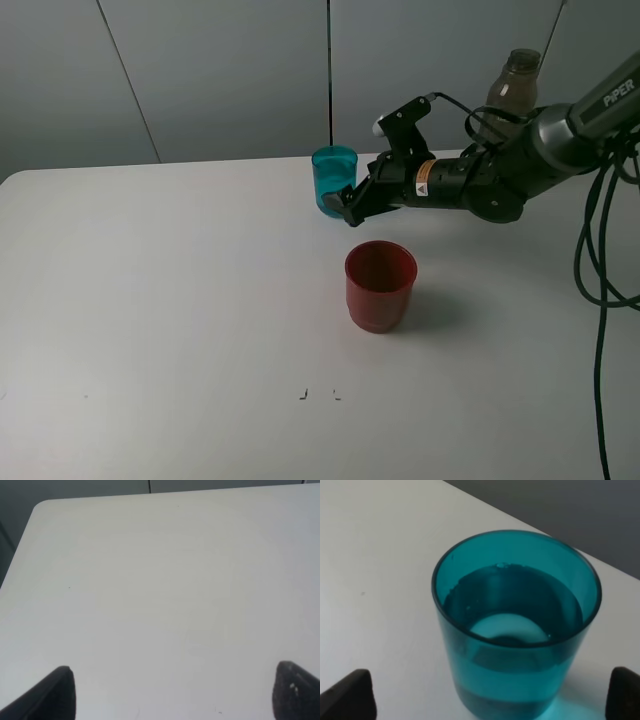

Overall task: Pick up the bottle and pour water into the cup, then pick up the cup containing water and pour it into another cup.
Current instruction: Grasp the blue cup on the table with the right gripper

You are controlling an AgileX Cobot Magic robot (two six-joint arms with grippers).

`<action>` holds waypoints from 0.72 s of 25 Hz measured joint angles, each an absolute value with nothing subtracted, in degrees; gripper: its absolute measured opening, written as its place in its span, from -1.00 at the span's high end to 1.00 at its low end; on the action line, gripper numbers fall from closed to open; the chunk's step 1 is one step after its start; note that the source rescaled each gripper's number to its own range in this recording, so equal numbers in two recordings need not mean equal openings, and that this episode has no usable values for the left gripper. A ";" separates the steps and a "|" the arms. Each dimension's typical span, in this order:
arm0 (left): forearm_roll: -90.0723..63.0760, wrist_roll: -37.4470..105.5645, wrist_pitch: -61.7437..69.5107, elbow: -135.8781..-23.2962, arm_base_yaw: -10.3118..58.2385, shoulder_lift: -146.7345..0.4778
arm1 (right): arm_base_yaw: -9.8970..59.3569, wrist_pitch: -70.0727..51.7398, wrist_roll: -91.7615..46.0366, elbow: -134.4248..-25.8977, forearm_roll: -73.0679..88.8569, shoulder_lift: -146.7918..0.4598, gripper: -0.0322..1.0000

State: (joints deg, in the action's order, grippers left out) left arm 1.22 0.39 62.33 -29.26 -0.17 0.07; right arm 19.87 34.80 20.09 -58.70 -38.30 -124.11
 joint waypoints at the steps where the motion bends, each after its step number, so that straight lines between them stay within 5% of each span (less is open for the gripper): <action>1: 1.22 0.39 62.33 -29.26 -0.17 0.07 | 19.87 35.04 19.94 -59.04 -38.30 -124.56 -1.00; 18: 1.22 0.00 62.33 -29.26 -0.17 0.07 | 19.02 37.68 19.01 -64.13 -38.18 -129.63 -1.00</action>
State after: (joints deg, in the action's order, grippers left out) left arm 1.22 0.00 62.33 -29.26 -0.17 0.07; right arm 19.02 37.68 19.01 -64.13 -38.18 -129.63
